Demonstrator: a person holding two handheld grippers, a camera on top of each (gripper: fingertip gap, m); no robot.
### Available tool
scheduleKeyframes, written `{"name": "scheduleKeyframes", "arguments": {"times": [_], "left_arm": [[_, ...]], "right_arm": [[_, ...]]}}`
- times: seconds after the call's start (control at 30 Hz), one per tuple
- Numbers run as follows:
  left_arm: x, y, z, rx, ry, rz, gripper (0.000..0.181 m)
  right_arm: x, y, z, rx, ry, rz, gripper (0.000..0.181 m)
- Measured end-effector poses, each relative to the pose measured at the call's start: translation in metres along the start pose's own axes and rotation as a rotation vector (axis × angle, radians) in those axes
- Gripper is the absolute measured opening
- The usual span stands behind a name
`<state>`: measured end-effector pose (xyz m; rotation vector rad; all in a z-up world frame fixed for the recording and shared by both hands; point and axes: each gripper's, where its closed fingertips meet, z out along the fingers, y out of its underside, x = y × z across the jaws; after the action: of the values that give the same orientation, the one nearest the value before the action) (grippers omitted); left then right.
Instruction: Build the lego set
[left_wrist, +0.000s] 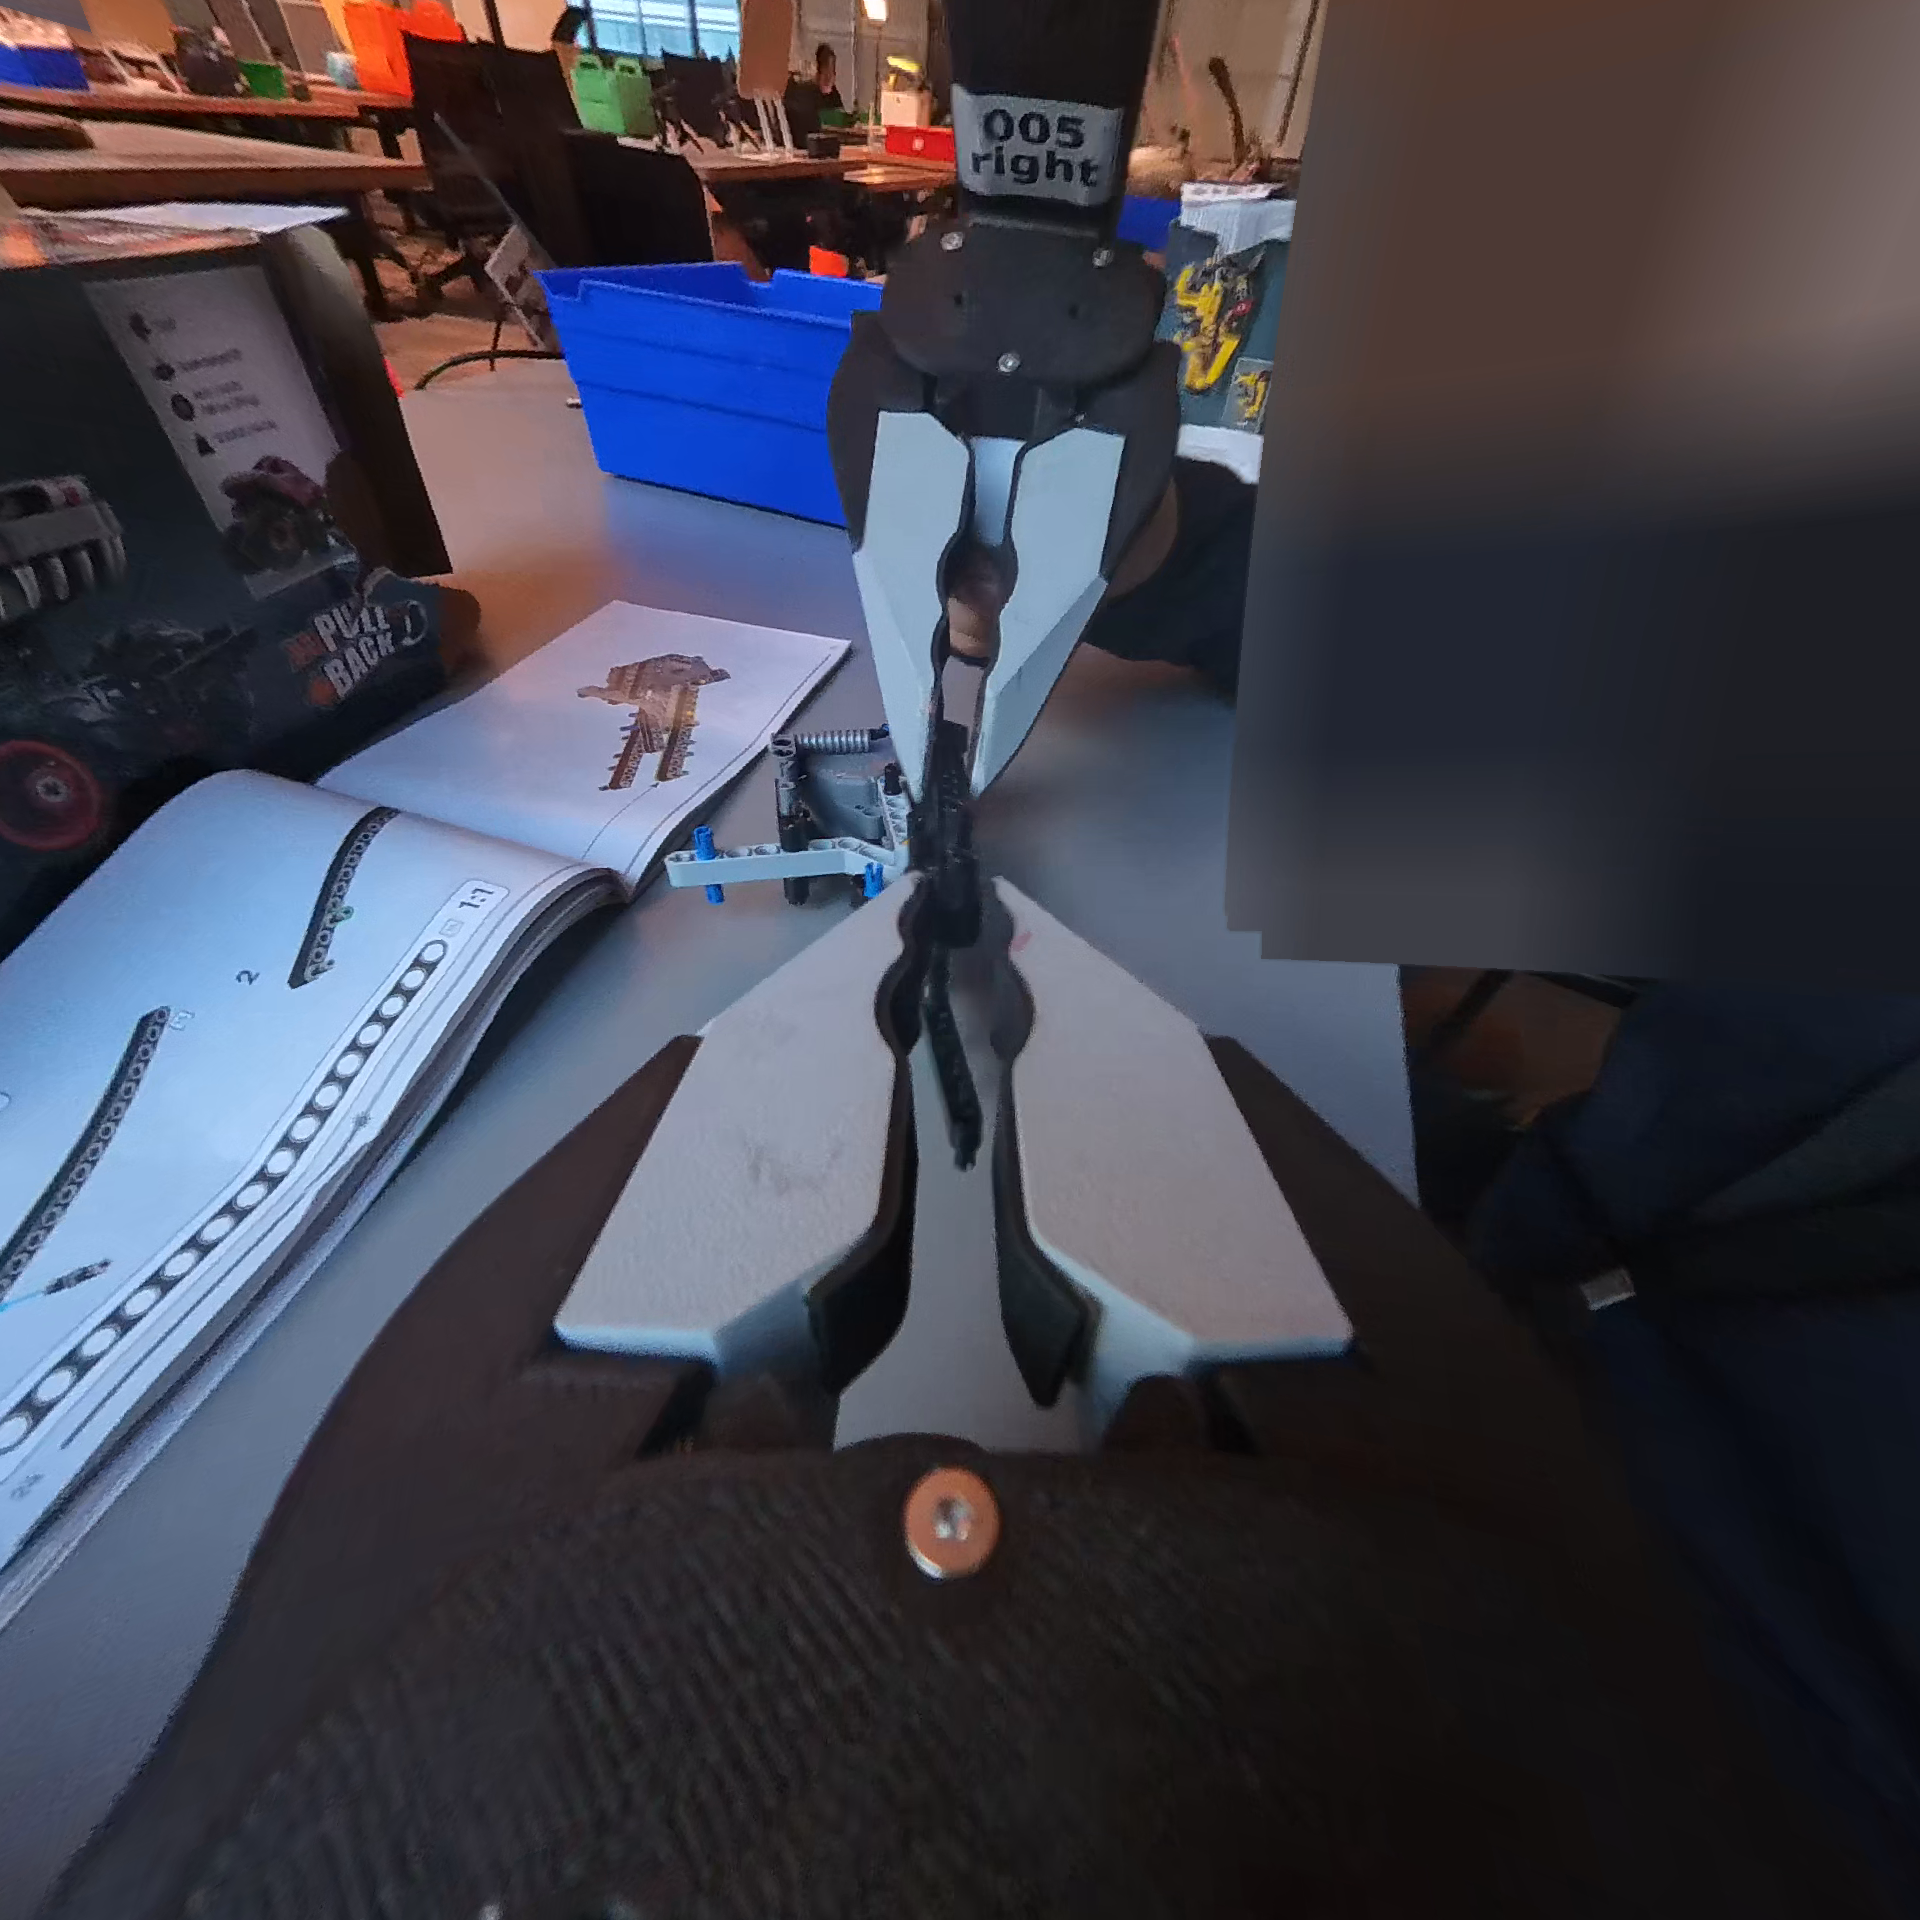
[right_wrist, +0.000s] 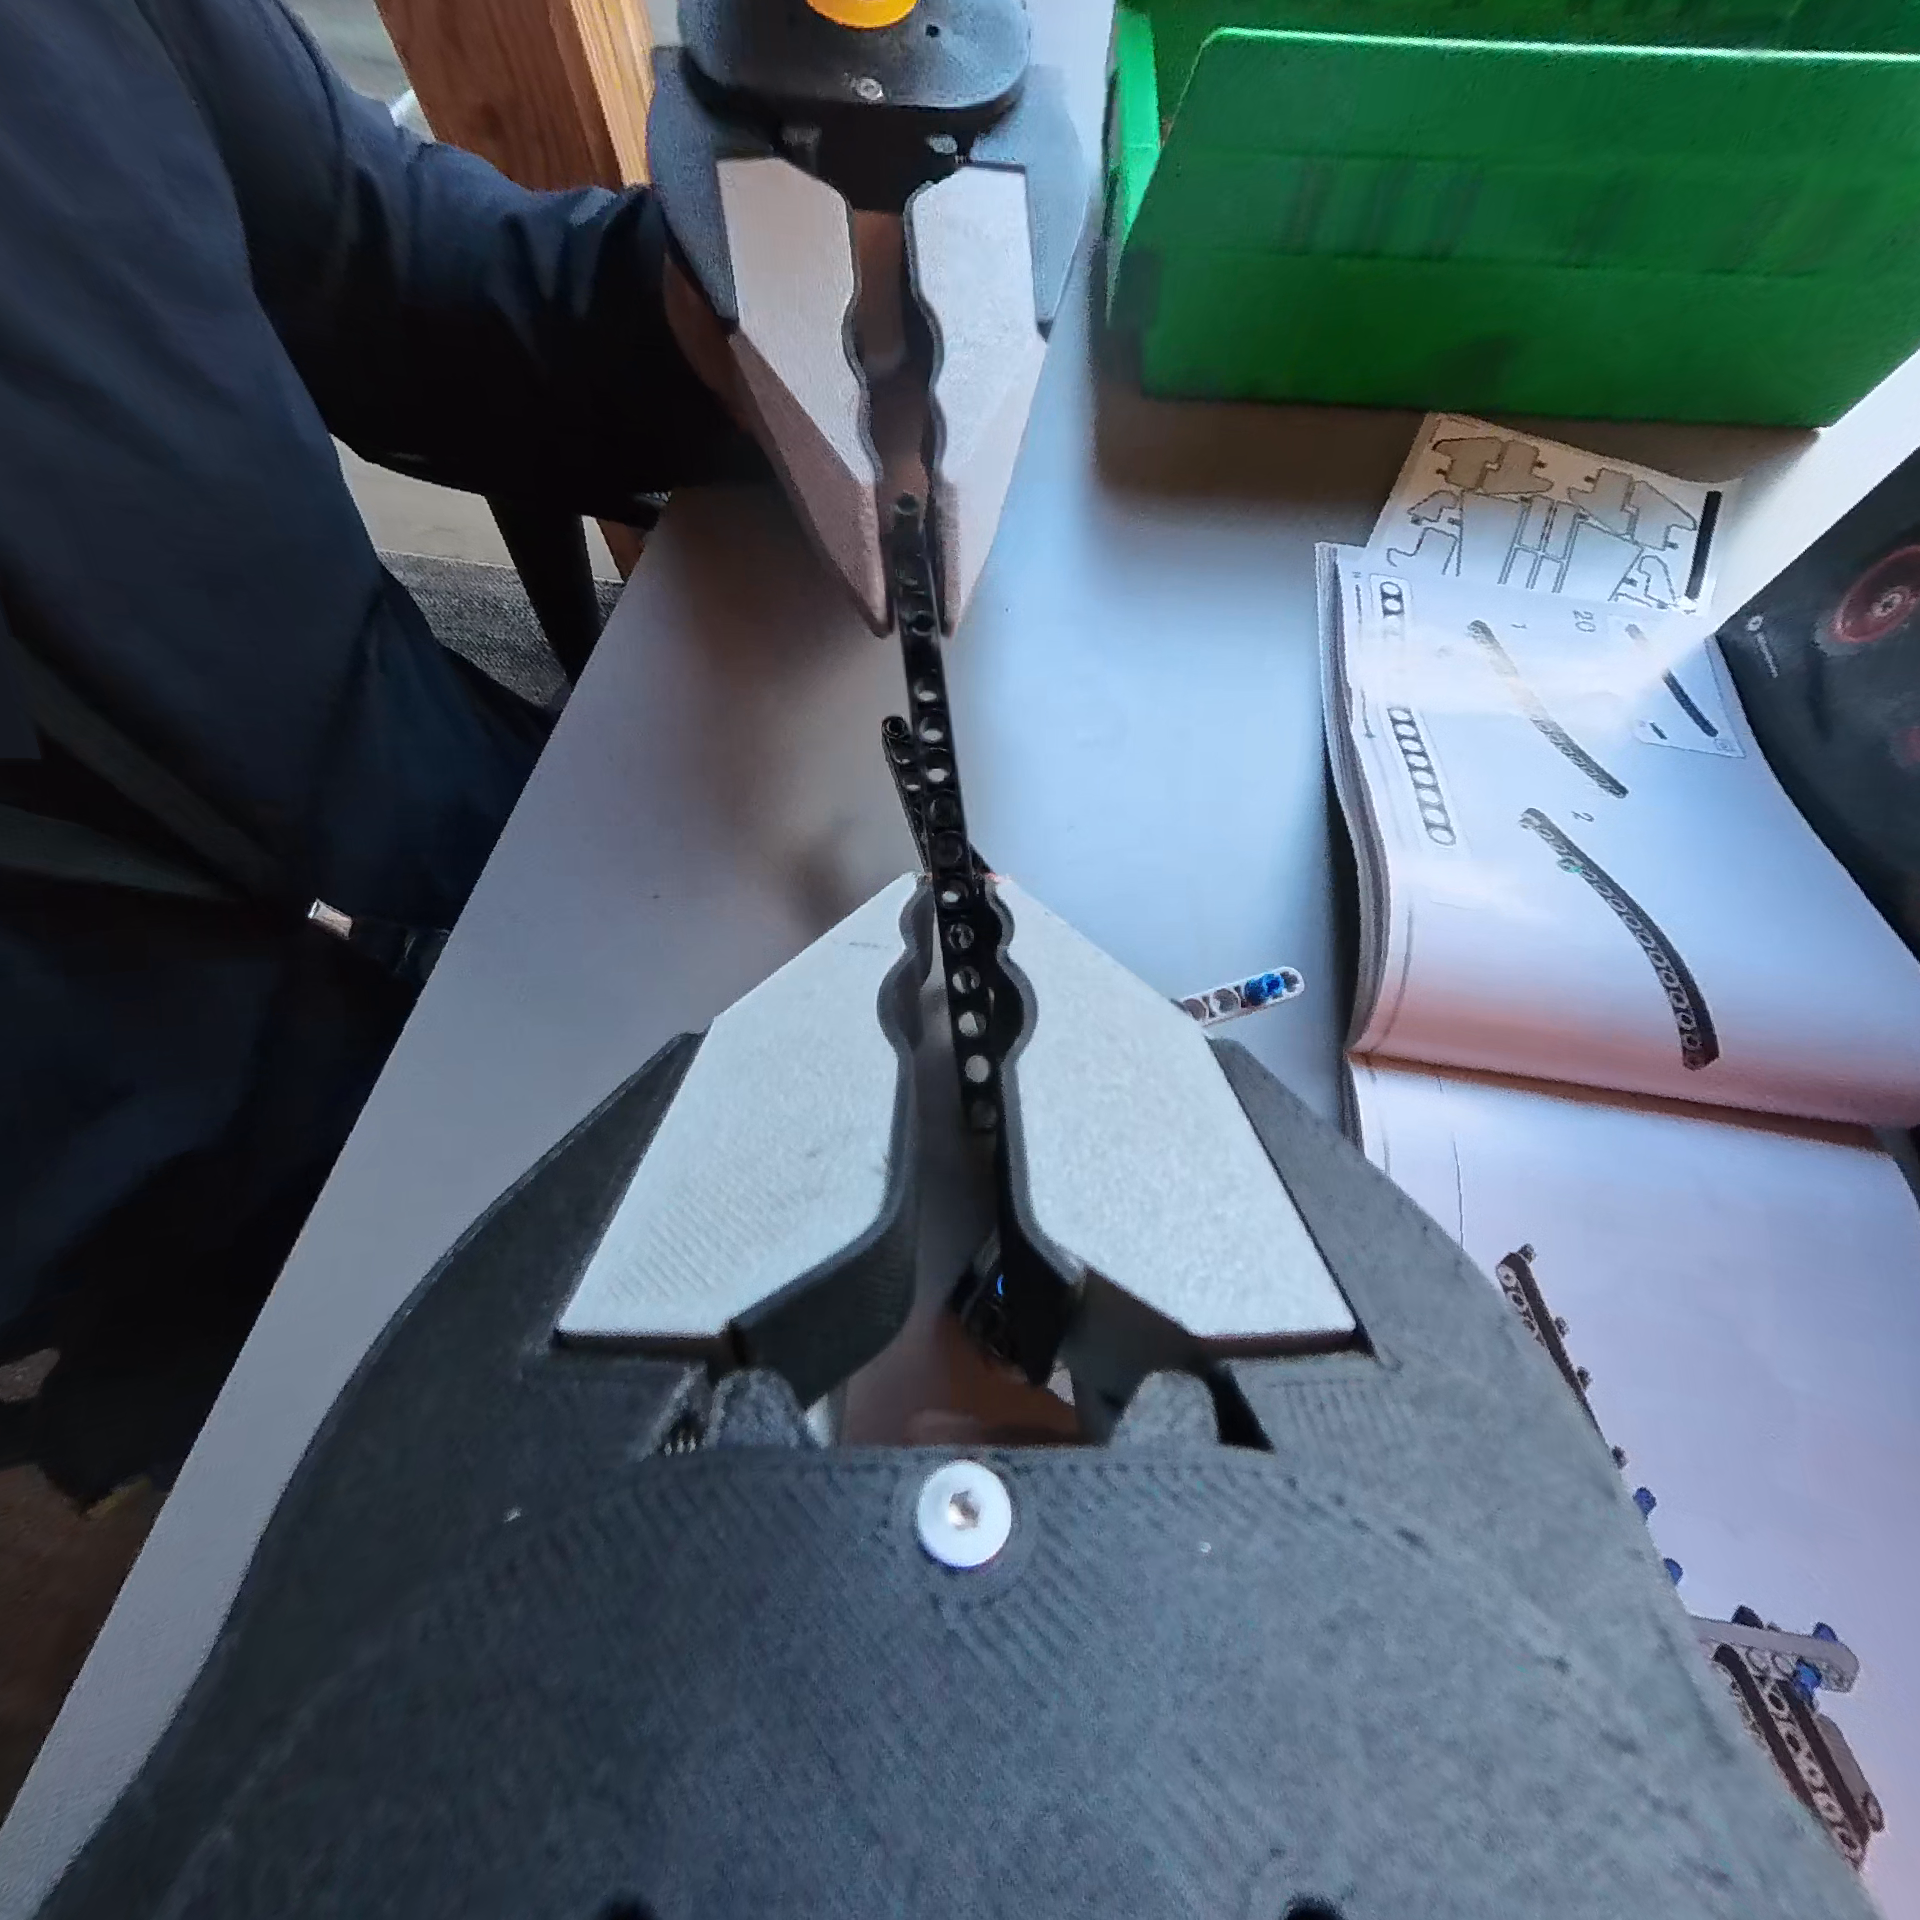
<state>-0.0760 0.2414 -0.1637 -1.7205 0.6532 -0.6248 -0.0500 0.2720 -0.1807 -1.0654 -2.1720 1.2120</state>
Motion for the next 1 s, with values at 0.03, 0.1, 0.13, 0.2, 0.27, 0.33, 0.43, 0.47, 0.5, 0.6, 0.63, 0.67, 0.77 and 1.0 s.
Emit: {"name": "scheduleKeyframes", "arguments": {"times": [0.03,0.1,0.13,0.2,0.27,0.33,0.43,0.47,0.5,0.6,0.63,0.67,0.77,1.0], "left_arm": [[-0.002,0.001,0.0,-0.01,-0.021,0.017,0.006],[-0.004,-0.001,0.001,0.004,-0.05,0.018,0.005],[-0.005,-0.002,0.001,0.016,-0.053,-0.003,0.005],[-0.003,-0.004,0.003,0.032,-0.047,-0.031,0.005],[-0.005,-0.007,0.003,0.05,-0.075,-0.024,0.005],[-0.007,-0.007,0.003,0.05,-0.089,-0.025,0.005],[-0.008,-0.007,0.003,0.059,-0.08,-0.054,0.005],[-0.007,-0.008,0.002,0.063,-0.075,-0.062,0.005],[-0.008,-0.008,0.002,0.067,-0.075,-0.067,0.005],[-0.007,-0.008,0.002,0.069,-0.068,-0.068,0.005],[-0.006,-0.008,0.002,0.069,-0.067,-0.067,0.005],[-0.006,-0.009,0.002,0.072,-0.068,-0.064,0.005],[-0.007,-0.01,-0.001,0.087,-0.077,-0.068,0.005],[-0.008,-0.015,-0.014,0.145,-0.091,-0.083,0.005]], "right_arm": [[0.002,-0.001,-0.001,0.009,0.009,0.005,0.005],[0.006,-0.003,-0.004,0.024,0.032,0.012,0.006],[0.007,-0.003,-0.006,0.03,0.036,0.016,0.007],[0.009,-0.002,-0.01,0.033,0.035,0.031,0.012],[0.013,0.0,-0.014,0.036,0.043,0.052,0.013],[0.014,0.002,-0.018,0.048,0.033,0.073,0.015],[0.013,0.002,-0.02,0.074,-0.001,0.104,0.016],[0.013,0.002,-0.02,0.078,-0.005,0.111,0.016],[0.013,0.002,-0.018,0.074,-0.01,0.113,0.016],[0.012,0.003,-0.014,0.058,0.004,0.09,0.01],[0.012,0.003,-0.013,0.052,0.011,0.078,0.009],[0.012,0.003,-0.013,0.051,0.015,0.072,0.009],[0.013,0.005,-0.022,0.056,0.016,0.077,0.021],[0.019,0.025,-0.043,-0.032,0.066,0.084,0.038]]}}
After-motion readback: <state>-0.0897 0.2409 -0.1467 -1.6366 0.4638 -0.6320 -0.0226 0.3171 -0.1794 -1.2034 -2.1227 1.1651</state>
